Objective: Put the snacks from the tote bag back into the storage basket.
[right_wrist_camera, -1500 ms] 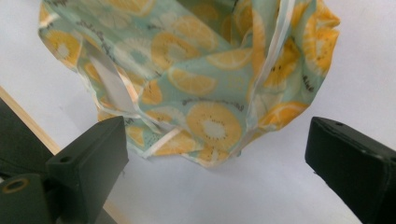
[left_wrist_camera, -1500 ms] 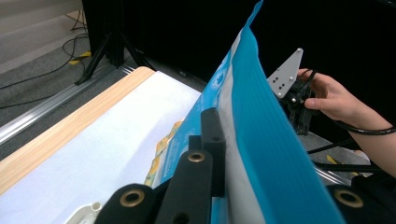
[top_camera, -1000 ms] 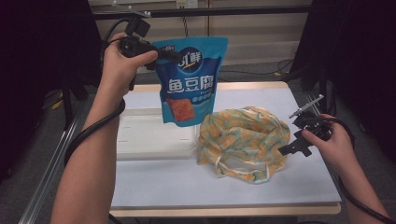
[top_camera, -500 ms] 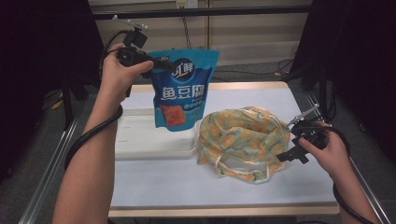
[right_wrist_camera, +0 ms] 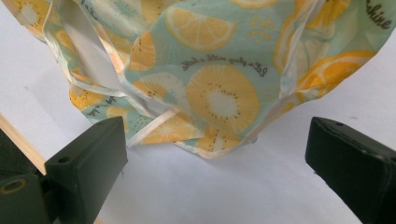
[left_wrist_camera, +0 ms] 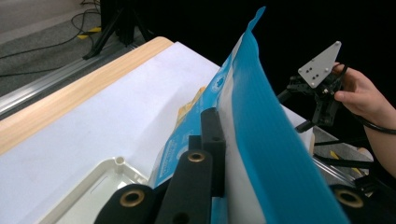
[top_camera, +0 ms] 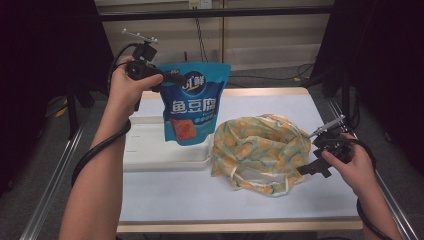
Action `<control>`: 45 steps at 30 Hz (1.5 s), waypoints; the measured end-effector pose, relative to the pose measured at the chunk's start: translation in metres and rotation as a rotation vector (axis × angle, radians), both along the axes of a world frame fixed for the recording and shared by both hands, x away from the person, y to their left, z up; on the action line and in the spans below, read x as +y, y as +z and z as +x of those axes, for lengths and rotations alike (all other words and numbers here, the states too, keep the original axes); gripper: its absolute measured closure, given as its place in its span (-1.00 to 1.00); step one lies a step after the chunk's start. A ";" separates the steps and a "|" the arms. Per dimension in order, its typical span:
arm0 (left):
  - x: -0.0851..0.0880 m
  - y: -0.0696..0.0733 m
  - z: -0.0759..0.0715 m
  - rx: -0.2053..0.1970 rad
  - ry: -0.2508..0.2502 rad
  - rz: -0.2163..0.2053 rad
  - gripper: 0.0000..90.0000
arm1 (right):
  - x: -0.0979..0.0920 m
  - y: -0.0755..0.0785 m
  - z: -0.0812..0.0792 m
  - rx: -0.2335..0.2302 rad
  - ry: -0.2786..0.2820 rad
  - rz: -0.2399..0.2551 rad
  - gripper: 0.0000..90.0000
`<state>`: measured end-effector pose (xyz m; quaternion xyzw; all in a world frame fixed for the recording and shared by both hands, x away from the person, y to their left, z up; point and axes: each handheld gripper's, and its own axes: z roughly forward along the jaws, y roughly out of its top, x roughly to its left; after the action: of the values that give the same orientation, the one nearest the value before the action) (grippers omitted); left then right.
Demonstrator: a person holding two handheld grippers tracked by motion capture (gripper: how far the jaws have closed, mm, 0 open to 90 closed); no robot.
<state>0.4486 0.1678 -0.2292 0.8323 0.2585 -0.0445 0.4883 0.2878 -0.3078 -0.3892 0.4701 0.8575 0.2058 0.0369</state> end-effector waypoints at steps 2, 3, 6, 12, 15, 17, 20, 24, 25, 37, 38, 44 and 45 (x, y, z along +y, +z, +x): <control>0.003 -0.003 0.000 0.006 -0.008 0.007 1.00 | -0.001 0.000 0.000 -0.003 0.000 -0.003 -0.88; 0.004 -0.005 0.000 0.010 -0.008 0.011 1.00 | -0.002 0.000 0.000 0.000 0.000 -0.011 -0.88; 0.009 -0.012 0.000 0.018 -0.002 0.014 1.00 | -0.002 0.001 0.000 -0.015 -0.001 -0.022 -0.88; 0.013 -0.028 -0.001 0.025 -0.023 0.017 1.00 | 0.001 0.000 0.000 -0.007 -0.003 -0.021 -0.88; 0.015 -0.037 -0.001 0.033 -0.020 0.018 1.00 | 0.003 -0.003 0.001 -0.002 0.000 -0.028 -0.88; 0.016 -0.042 -0.001 0.039 -0.023 0.021 1.00 | 0.004 -0.003 0.002 0.007 0.006 -0.024 -0.88; 0.017 -0.051 -0.003 0.042 -0.026 0.035 1.00 | 0.005 -0.004 0.001 0.009 0.009 -0.020 -0.88; 0.020 -0.065 -0.003 0.051 -0.025 0.017 1.00 | 0.005 -0.007 0.000 0.020 0.002 -0.008 -0.88; 0.022 -0.067 -0.003 0.058 -0.027 0.004 1.00 | 0.003 -0.007 0.000 0.014 0.012 -0.013 -0.88; 0.038 -0.072 -0.014 0.062 -0.001 0.051 0.99 | -0.001 -0.006 -0.005 0.014 -0.001 -0.004 -0.87; 0.039 -0.072 -0.015 0.069 -0.004 0.054 0.99 | -0.001 -0.006 -0.005 0.011 0.004 -0.006 -0.87; 0.048 -0.071 -0.023 0.037 0.037 0.112 0.80 | -0.001 -0.007 -0.007 0.016 -0.003 -0.008 -0.87; 0.048 -0.071 -0.025 0.031 0.044 0.126 0.76 | -0.001 -0.008 -0.007 0.016 0.000 -0.008 -0.87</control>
<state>0.4241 0.2159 -0.3000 0.8548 0.2866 -0.0301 0.4316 0.2812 -0.3091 -0.3968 0.4714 0.8587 0.1985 0.0318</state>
